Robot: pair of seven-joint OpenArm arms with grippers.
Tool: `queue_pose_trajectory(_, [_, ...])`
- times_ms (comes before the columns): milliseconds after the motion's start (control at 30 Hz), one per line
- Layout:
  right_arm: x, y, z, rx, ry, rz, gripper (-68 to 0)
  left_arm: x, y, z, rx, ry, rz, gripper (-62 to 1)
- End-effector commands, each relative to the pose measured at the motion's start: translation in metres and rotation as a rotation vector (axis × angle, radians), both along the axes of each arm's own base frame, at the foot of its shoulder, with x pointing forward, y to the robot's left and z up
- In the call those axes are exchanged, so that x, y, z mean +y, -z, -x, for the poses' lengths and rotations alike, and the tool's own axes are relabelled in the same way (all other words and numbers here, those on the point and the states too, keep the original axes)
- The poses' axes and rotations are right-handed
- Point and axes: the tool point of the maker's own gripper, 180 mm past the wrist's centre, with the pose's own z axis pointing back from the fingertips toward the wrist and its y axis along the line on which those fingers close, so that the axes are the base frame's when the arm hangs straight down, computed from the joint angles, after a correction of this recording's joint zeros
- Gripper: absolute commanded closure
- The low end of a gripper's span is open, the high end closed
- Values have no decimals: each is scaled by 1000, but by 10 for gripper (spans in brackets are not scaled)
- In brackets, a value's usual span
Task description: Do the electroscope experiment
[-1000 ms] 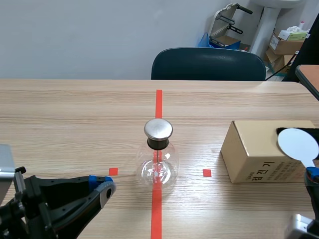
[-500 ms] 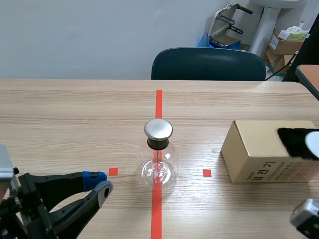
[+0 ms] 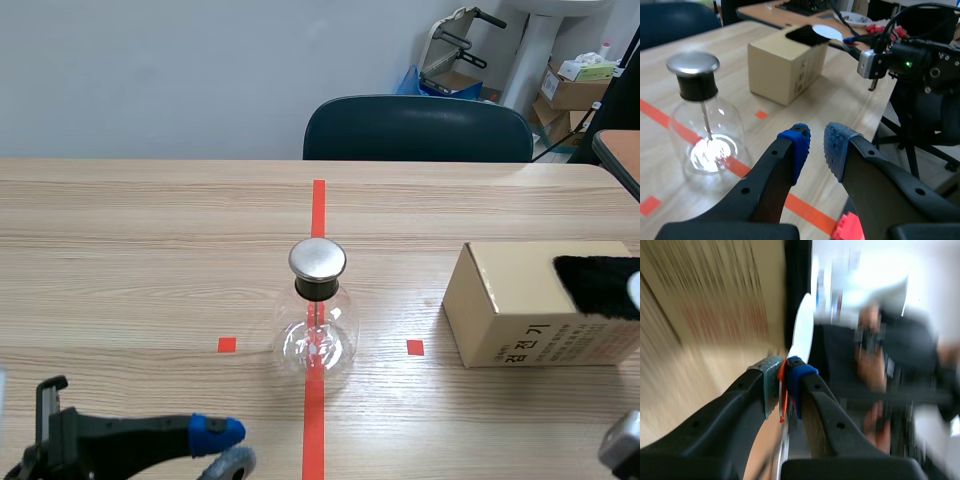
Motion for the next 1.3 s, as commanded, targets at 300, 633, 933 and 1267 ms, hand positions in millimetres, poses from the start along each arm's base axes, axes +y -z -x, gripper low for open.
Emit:
queue_pose_trajectory(300, [-15, -13, -3, -68, 94, 11, -8, -11, -3, 20, -100, 82, -47, -165])
queue_pose_trajectory(633, [-23, -13, -2, -69, 146, 8, -8, -15, -14, 17, -110, 59, 17, -338])
queue_pose_trajectory(933, [-9, -12, -3, -69, 77, -1, -8, -13, -23, 9, -88, 0, 86, -424])
queue_pose_trajectory(1267, [6, -11, -3, -64, 0, 2, -8, -13, -24, 9, -90, 3, 96, -424])
